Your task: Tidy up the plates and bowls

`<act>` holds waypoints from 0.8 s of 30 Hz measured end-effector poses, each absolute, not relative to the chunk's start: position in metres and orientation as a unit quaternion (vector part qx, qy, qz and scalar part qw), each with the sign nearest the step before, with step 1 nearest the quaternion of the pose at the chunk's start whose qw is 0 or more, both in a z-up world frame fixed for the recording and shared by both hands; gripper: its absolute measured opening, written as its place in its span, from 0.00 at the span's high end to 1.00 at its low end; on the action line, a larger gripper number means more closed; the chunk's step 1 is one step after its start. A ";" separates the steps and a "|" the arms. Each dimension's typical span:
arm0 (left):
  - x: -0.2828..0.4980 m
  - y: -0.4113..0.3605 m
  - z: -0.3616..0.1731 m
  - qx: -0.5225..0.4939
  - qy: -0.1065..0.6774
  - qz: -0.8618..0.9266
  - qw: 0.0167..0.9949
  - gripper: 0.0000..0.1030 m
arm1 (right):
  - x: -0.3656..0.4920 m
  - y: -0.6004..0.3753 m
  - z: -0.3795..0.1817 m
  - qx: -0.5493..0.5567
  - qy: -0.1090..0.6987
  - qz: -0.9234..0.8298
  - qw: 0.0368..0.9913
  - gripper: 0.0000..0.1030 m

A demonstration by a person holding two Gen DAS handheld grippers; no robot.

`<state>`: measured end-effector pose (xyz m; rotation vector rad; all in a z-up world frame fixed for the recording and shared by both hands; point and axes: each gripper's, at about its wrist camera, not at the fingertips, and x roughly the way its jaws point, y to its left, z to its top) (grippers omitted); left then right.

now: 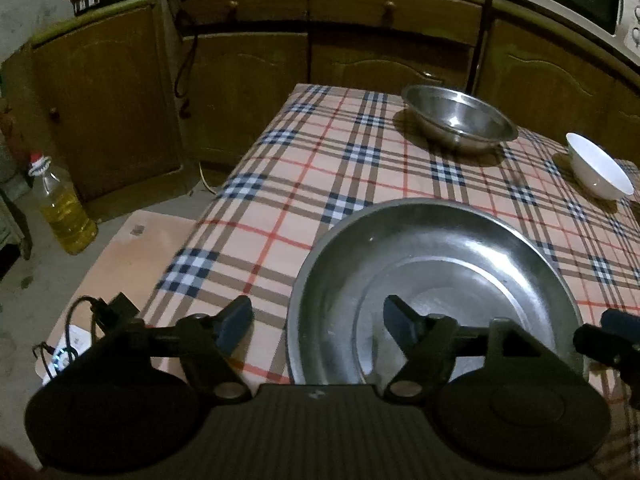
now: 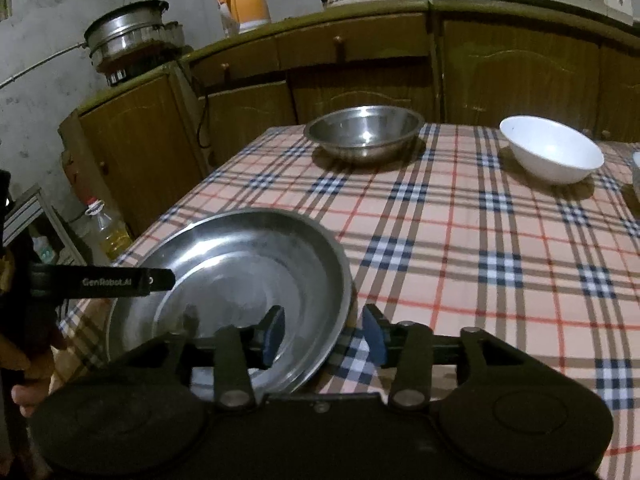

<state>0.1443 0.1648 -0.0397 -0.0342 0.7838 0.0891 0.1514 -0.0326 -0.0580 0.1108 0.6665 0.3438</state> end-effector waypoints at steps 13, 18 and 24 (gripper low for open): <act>0.162 0.142 0.023 -0.014 0.339 0.011 0.941 0.12 | 0.178 -0.070 -0.005 0.068 0.288 0.164 0.941 0.23; 0.188 0.125 0.047 0.005 0.321 0.000 0.947 0.06 | 0.210 -0.085 0.024 0.067 0.272 0.157 0.947 0.22; 0.239 0.111 0.044 0.016 0.333 -0.008 0.943 0.06 | 0.253 -0.092 0.034 0.060 0.270 0.150 0.949 0.22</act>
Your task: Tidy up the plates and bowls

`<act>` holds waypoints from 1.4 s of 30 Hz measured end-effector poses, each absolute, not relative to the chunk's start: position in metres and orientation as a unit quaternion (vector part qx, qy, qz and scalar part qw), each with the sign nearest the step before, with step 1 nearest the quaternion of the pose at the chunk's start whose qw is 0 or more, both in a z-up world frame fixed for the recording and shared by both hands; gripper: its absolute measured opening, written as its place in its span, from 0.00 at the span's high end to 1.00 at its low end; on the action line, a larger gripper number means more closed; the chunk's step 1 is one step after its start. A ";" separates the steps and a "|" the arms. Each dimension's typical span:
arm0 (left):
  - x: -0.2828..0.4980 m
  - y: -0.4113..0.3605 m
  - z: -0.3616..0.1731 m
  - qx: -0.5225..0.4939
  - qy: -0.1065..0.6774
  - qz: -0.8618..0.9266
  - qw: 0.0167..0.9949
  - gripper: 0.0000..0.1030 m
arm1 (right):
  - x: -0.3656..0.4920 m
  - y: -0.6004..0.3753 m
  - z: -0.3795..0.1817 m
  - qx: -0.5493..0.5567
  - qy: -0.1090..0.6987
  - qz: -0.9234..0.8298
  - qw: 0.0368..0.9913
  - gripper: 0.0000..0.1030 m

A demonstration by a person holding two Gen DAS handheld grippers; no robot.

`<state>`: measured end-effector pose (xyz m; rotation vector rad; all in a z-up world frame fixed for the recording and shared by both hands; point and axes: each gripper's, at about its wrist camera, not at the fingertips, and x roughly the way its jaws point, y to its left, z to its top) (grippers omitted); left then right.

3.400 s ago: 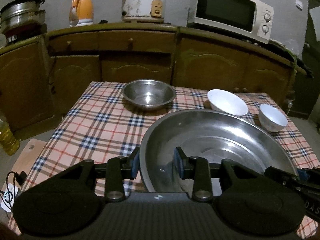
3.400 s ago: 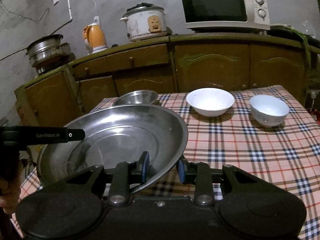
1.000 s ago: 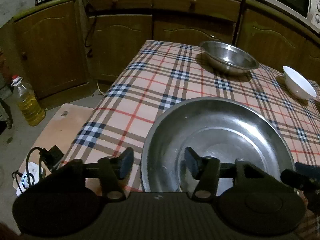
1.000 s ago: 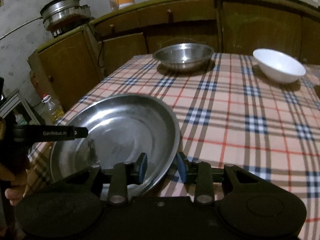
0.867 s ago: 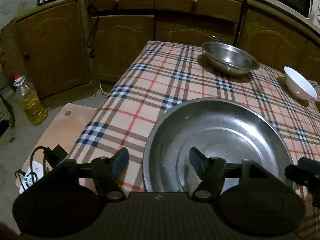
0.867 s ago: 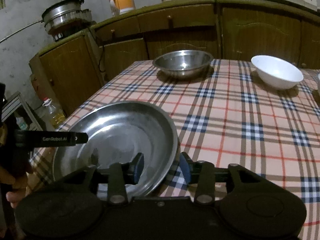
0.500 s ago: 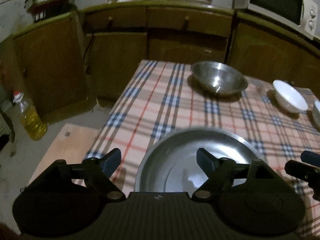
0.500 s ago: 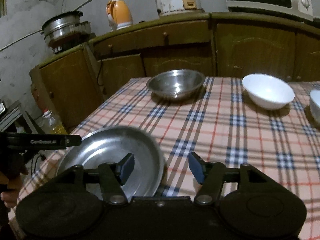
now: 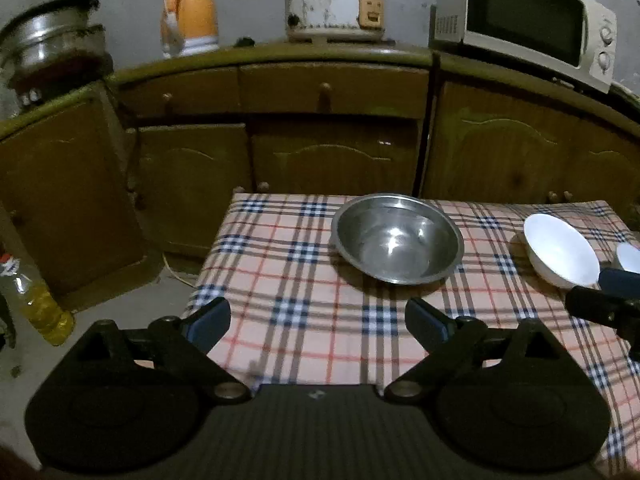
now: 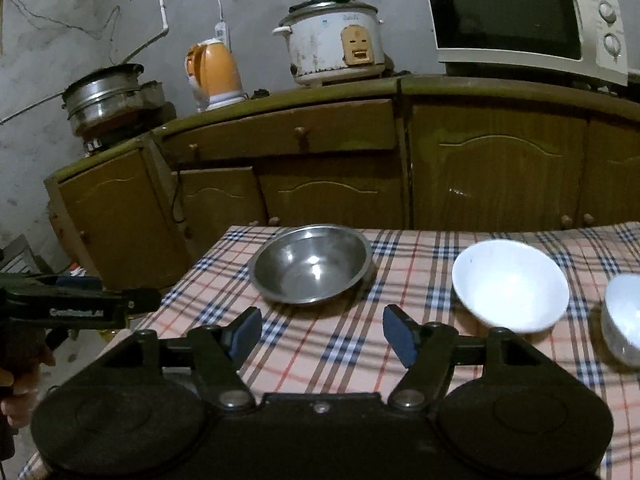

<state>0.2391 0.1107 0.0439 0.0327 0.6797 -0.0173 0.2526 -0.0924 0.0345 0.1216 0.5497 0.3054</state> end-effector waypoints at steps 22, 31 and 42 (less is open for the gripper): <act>0.416 0.114 -0.041 -0.032 0.423 0.010 0.905 0.21 | 0.426 -0.078 -0.046 0.120 0.359 0.119 0.918 0.22; 0.428 0.098 -0.046 -0.043 0.414 -0.032 0.909 0.77 | 0.458 -0.068 -0.069 0.167 0.380 0.142 0.899 0.75; 0.377 0.093 -0.006 -0.050 0.392 -0.035 0.918 0.80 | 0.417 -0.079 -0.031 0.144 0.356 0.145 0.912 0.75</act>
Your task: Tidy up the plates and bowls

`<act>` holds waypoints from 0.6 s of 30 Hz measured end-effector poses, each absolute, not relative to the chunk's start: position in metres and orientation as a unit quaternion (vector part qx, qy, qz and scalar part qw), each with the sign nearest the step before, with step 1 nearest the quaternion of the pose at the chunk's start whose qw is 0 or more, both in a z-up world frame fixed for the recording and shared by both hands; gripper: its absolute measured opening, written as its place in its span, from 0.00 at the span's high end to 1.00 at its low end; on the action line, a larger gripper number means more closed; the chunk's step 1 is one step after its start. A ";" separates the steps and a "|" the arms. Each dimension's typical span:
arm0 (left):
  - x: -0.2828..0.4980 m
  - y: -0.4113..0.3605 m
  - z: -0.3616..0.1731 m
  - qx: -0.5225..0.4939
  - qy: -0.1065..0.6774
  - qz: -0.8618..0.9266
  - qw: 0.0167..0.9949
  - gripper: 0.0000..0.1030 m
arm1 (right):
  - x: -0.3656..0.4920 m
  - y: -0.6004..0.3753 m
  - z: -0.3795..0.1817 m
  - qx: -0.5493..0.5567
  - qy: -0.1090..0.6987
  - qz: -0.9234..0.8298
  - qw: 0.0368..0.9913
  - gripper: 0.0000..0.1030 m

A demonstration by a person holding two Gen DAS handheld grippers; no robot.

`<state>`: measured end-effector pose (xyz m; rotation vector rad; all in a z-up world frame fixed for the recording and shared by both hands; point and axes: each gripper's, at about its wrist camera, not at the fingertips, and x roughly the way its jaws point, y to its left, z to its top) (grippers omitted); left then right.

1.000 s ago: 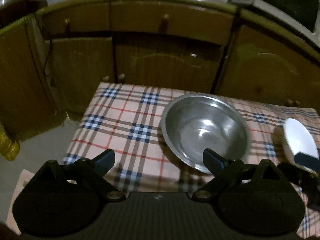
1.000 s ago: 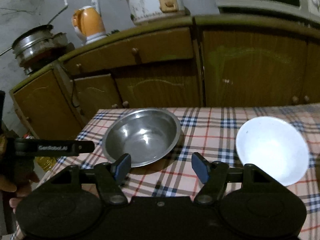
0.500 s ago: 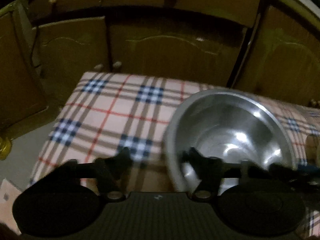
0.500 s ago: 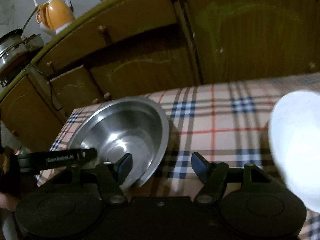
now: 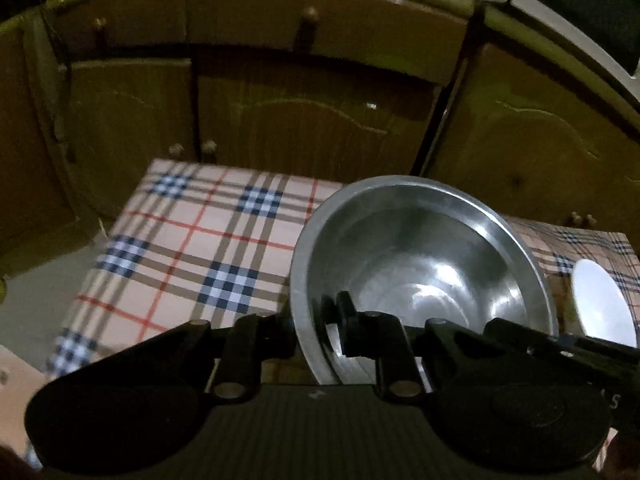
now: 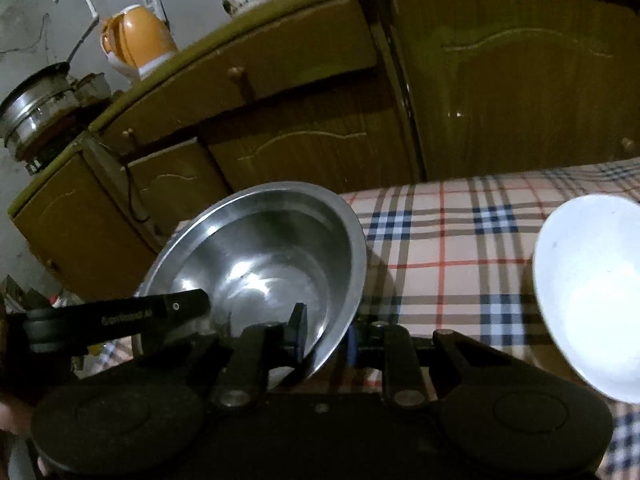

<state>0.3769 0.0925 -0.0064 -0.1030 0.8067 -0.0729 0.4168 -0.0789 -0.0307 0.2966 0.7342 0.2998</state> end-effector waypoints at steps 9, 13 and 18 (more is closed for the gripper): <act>0.324 0.072 0.042 -0.021 0.362 -0.042 0.931 0.80 | 0.364 -0.096 0.021 0.129 0.326 0.141 0.926 0.75; 0.304 0.063 0.055 -0.014 0.356 -0.044 0.933 0.79 | 0.342 -0.105 0.042 0.119 0.313 0.134 0.933 0.75; 0.280 0.051 0.068 -0.017 0.353 -0.047 0.934 0.79 | 0.315 -0.115 0.061 0.110 0.303 0.129 0.938 0.75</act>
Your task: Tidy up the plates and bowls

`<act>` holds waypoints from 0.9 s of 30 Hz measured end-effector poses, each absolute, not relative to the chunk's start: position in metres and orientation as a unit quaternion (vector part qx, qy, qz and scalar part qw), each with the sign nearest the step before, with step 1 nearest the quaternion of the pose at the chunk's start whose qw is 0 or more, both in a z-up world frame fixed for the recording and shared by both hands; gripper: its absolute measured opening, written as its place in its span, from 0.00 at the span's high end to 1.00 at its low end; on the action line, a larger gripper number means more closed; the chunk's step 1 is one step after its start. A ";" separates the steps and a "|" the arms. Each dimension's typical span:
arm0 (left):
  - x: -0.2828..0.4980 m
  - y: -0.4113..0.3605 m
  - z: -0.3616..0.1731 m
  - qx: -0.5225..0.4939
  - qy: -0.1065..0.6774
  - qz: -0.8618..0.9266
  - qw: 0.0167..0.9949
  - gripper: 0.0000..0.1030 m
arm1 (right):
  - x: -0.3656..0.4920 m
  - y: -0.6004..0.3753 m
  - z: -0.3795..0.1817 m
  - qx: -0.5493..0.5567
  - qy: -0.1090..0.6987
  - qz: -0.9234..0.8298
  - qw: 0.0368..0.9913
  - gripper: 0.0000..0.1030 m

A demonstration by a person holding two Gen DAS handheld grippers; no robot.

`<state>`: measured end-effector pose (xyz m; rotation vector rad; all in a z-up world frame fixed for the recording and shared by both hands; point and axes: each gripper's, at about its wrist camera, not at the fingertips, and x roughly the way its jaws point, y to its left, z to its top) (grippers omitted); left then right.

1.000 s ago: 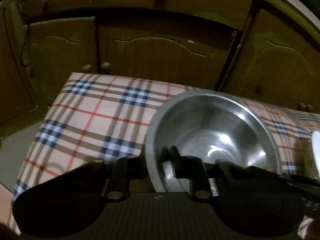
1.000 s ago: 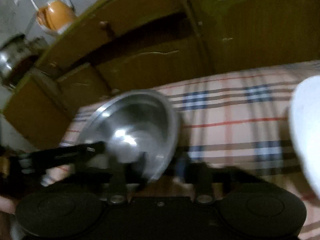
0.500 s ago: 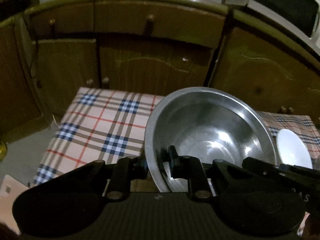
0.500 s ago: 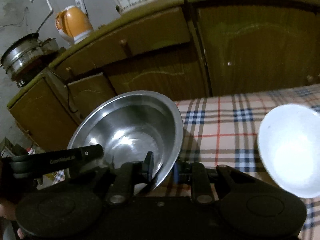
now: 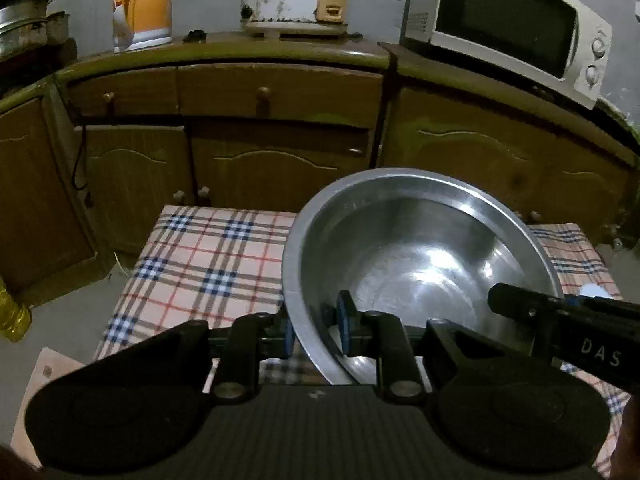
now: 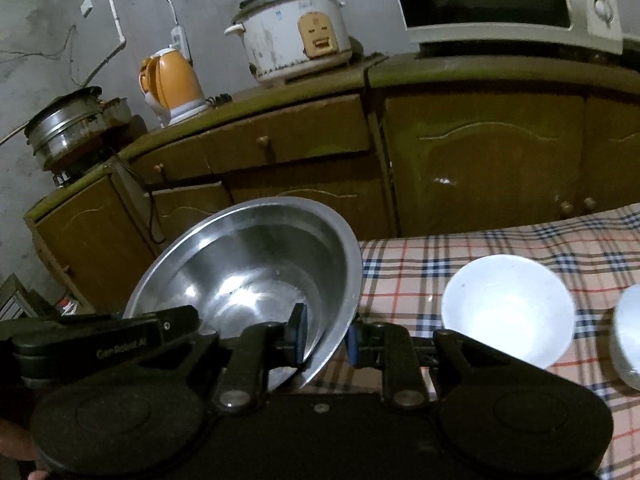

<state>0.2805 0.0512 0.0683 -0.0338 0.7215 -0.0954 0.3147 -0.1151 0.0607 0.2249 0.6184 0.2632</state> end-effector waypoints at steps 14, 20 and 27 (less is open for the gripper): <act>0.235 0.025 0.087 -0.006 0.340 -0.053 0.939 0.77 | 0.262 -0.142 0.086 0.113 0.284 0.119 0.945 0.75; 0.223 0.018 0.087 -0.007 0.339 -0.056 0.939 0.77 | 0.247 -0.151 0.090 0.116 0.278 0.115 0.947 0.75; 0.209 0.008 0.091 -0.001 0.334 -0.055 0.941 0.76 | 0.230 -0.160 0.095 0.118 0.269 0.110 0.950 0.75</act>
